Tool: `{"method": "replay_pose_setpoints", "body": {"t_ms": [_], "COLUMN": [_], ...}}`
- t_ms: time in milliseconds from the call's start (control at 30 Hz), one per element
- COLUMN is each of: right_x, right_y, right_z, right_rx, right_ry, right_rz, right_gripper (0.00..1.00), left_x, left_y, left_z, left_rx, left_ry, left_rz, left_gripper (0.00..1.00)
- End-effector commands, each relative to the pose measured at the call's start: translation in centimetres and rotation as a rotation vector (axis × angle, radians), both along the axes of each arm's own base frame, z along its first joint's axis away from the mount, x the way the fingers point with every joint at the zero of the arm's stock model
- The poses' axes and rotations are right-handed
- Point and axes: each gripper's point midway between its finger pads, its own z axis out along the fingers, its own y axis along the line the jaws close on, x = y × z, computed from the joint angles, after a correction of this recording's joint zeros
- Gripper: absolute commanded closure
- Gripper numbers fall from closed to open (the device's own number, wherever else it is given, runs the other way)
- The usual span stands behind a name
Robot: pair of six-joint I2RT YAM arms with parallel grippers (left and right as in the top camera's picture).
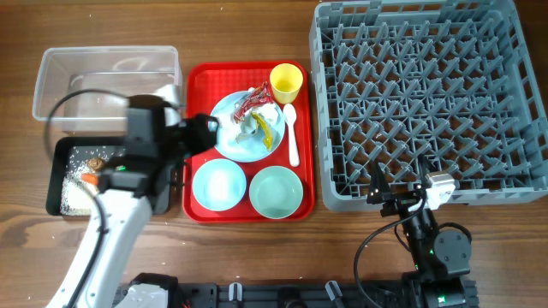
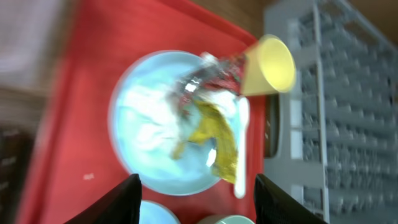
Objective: Sort waste into correct bins and load items into the dishwasher rack
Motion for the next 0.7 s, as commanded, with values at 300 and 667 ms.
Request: {"method": "replay_pose_setpoints", "body": {"t_ms": [300, 667], "right_x": [0.0, 0.0], "right_y": [-0.1, -0.1], "right_z": [0.1, 0.1], "right_rx": [-0.002, -0.001], "right_ry": [-0.004, -0.005], "right_rz": [-0.005, -0.005], "right_gripper": [0.00, 0.00], "left_x": [4.2, 5.8], "left_y": [-9.5, -9.6], "left_z": [-6.9, -13.5], "left_rx": [0.233, 0.294], "left_ry": [-0.120, -0.060], "left_rz": [-0.254, -0.237], "left_gripper": [0.37, 0.48]}}
